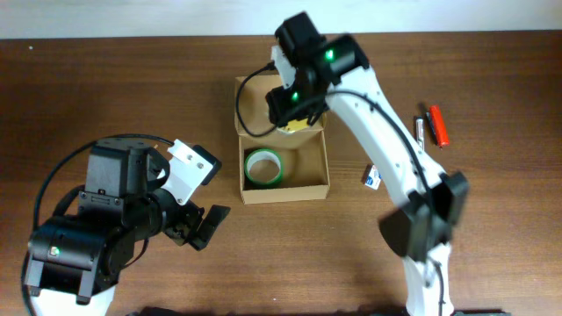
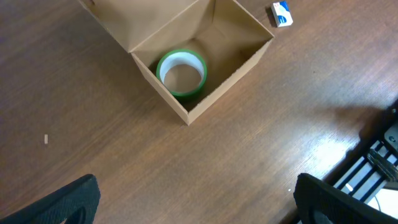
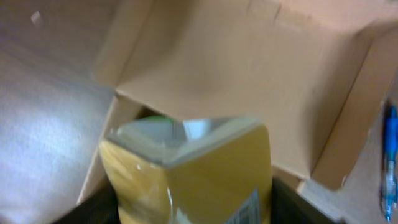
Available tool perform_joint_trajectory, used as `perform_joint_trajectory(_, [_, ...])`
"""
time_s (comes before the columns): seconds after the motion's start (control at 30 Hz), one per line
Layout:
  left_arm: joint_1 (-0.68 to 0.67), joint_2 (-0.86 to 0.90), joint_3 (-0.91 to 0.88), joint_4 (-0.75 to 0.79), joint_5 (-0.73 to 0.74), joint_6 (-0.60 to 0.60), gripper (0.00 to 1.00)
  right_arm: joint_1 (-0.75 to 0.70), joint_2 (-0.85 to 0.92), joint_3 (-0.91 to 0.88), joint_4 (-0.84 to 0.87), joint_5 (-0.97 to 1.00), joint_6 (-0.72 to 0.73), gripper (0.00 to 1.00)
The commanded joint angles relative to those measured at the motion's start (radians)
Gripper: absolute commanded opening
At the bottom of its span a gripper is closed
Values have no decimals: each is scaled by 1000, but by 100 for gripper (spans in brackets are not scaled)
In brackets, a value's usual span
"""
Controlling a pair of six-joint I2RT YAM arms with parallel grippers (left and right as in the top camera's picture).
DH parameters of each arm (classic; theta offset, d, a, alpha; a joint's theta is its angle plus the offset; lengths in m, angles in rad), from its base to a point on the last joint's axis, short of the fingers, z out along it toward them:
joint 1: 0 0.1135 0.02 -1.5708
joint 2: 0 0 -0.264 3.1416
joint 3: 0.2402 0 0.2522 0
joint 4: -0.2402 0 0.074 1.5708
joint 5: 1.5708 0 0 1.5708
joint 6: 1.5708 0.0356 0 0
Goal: Pack container
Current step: 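Lift the yellow sticky-note pad and carry it over the box, then lower the sticky-note pad into the box beside the tape and release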
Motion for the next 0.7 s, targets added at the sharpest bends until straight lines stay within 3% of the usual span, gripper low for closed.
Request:
perform_joint_trajectory(0.0, [5, 0, 14, 0, 0, 19, 100, 62, -196, -228, 84, 118, 74, 64])
perform_joint_trajectory(0.3, [5, 0, 14, 0, 0, 19, 100, 85, -293, -620, 256, 165, 227, 59])
perform_joint_trajectory(0.67, [5, 0, 14, 0, 0, 19, 100, 85, -293, -697, 355, 241, 253, 59])
